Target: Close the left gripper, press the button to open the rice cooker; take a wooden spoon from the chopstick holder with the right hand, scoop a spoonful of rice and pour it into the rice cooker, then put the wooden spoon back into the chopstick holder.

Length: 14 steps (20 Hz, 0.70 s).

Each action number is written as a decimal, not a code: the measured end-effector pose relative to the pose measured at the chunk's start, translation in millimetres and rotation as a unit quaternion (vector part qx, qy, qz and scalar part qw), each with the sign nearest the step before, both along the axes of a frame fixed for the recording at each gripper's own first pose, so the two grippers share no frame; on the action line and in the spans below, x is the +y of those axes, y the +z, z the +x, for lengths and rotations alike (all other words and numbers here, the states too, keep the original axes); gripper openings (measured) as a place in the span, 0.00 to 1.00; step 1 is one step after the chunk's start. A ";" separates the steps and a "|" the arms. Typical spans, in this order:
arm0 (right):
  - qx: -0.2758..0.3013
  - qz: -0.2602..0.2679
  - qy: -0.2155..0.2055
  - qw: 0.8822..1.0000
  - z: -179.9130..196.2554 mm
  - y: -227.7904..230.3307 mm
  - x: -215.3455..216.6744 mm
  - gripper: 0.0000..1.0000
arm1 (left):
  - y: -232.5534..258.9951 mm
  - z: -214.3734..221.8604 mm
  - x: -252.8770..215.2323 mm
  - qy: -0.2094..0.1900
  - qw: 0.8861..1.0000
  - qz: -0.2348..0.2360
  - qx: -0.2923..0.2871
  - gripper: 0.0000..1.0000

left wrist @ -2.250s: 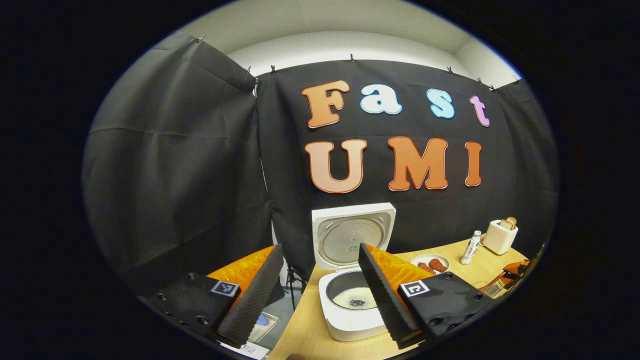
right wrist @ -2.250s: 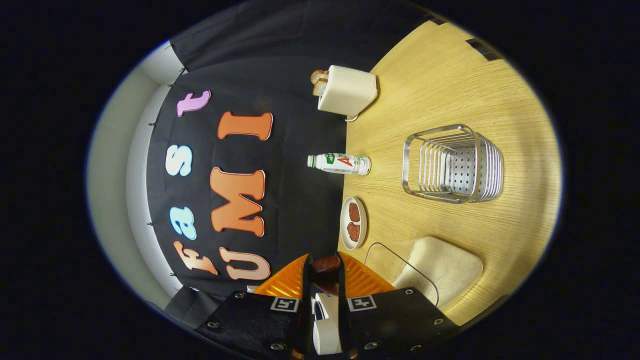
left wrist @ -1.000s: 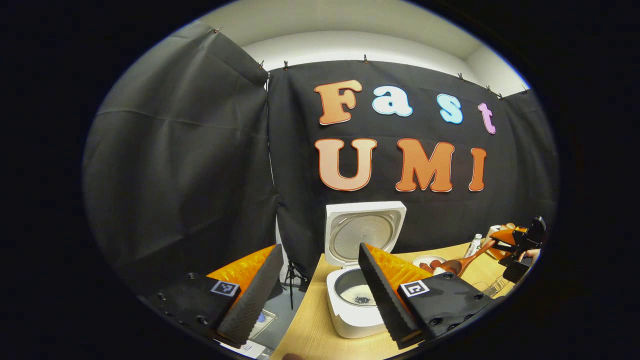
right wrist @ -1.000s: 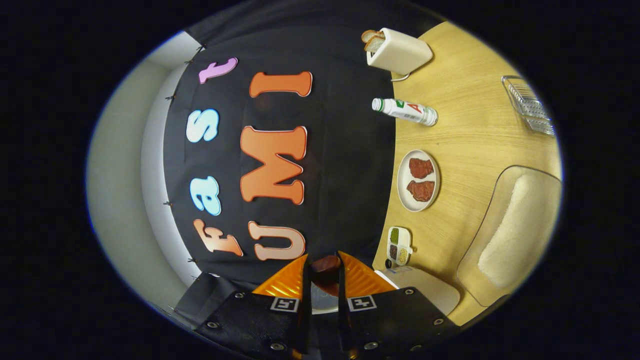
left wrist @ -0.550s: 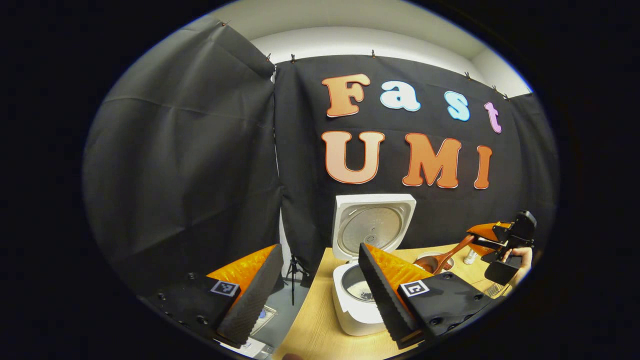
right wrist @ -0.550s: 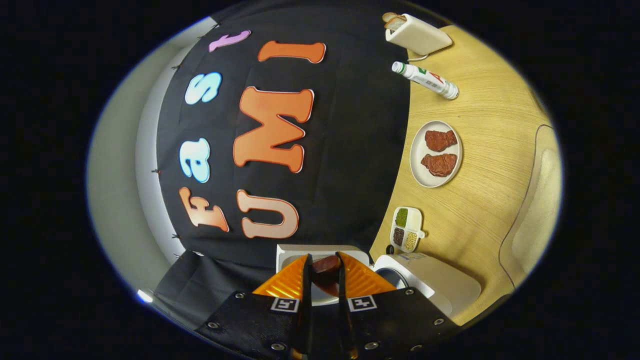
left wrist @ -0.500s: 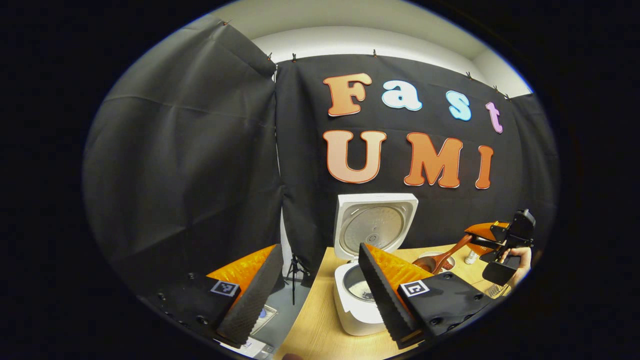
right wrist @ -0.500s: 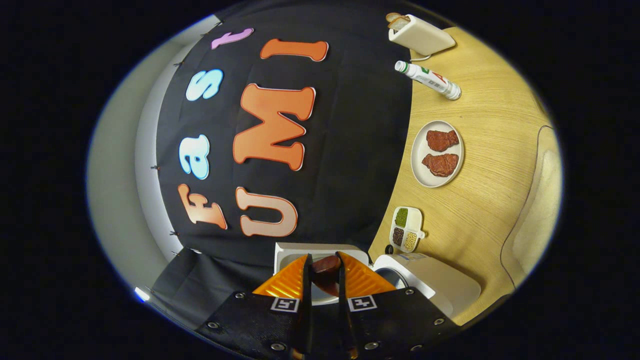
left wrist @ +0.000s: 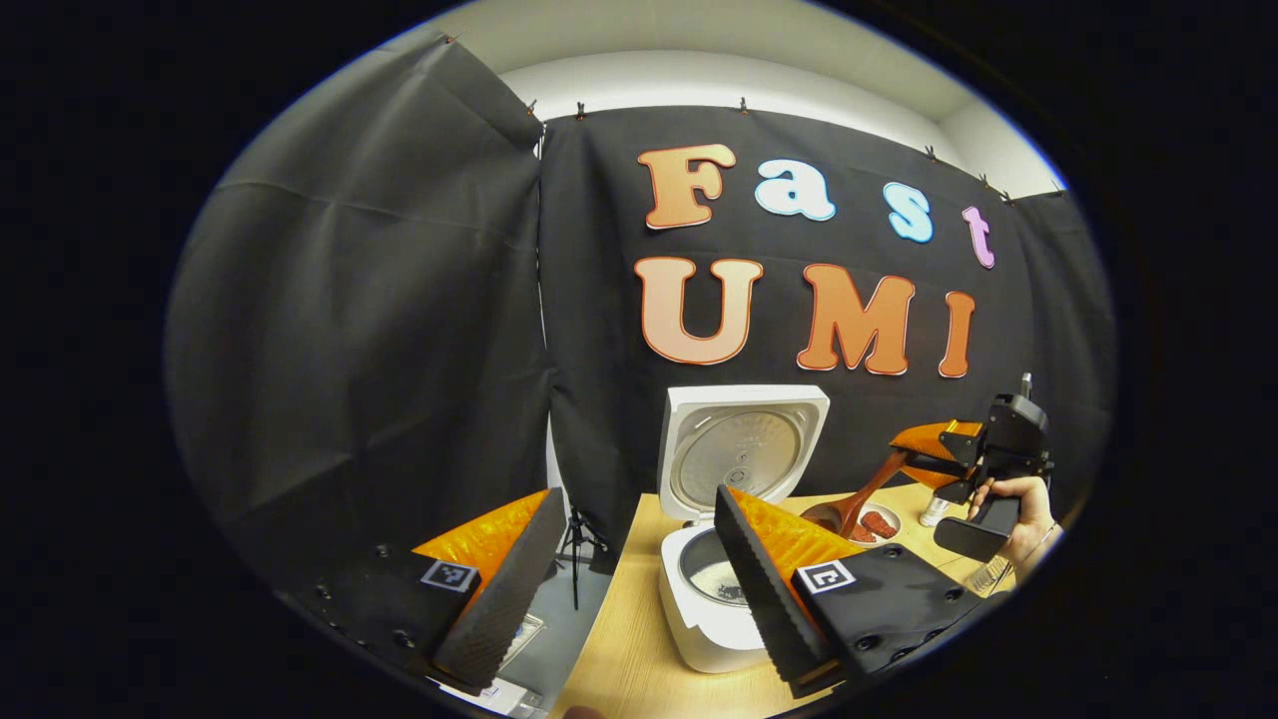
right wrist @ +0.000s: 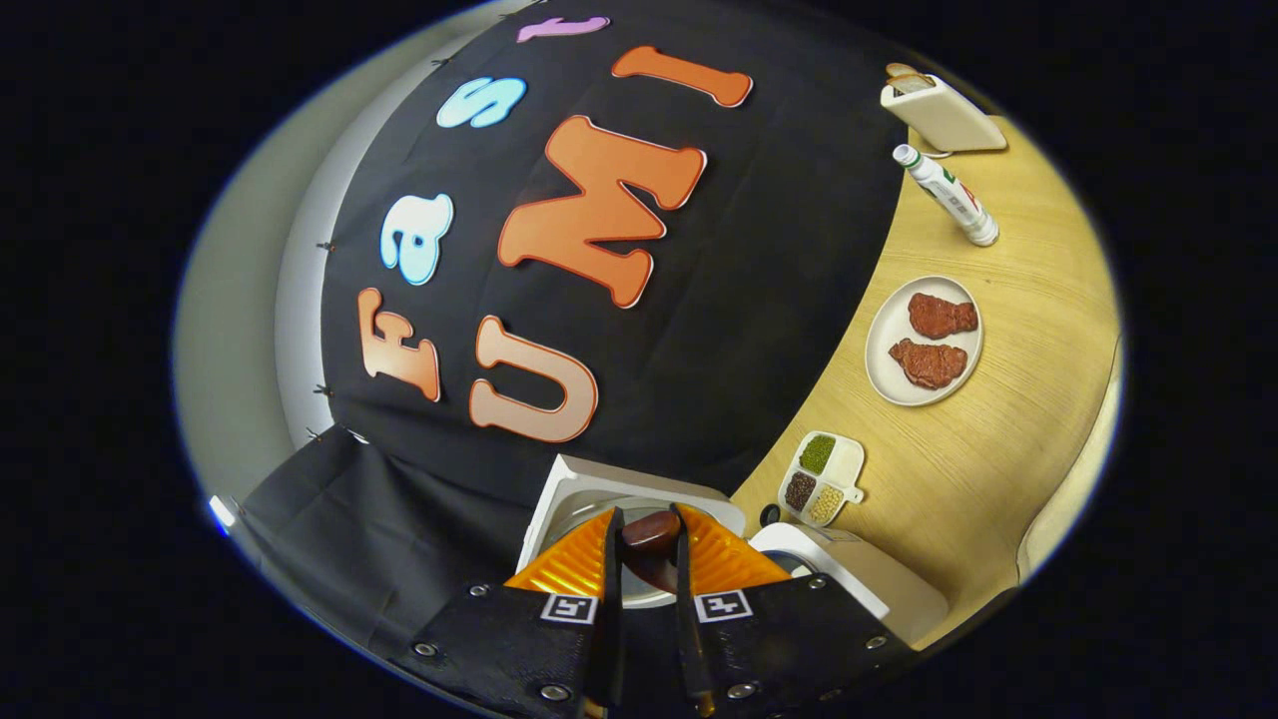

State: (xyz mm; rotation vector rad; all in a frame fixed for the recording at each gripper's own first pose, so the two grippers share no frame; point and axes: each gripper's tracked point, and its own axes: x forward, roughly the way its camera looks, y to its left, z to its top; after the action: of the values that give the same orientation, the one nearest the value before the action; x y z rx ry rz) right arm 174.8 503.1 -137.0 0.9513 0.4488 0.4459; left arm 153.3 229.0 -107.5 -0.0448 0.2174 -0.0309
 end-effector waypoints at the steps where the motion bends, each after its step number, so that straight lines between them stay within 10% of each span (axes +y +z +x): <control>1: -0.002 -0.004 0.002 1.000 0.1 0.3 2.2 0.21 | -0.3 -1.0 -3.5 -0.008 1.000 -0.004 0.001 1.00; 14: -0.068 -0.096 0.026 0.993 -5.0 29.2 17.9 0.21 | -9.5 -2.0 -15.8 -0.027 0.999 -0.018 0.012 1.00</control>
State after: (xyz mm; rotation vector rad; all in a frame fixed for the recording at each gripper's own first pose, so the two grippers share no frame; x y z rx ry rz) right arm 169.8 521.0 -107.9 0.7194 0.3857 0.5025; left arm 151.2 213.2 -117.0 -0.0744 0.2417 -0.0881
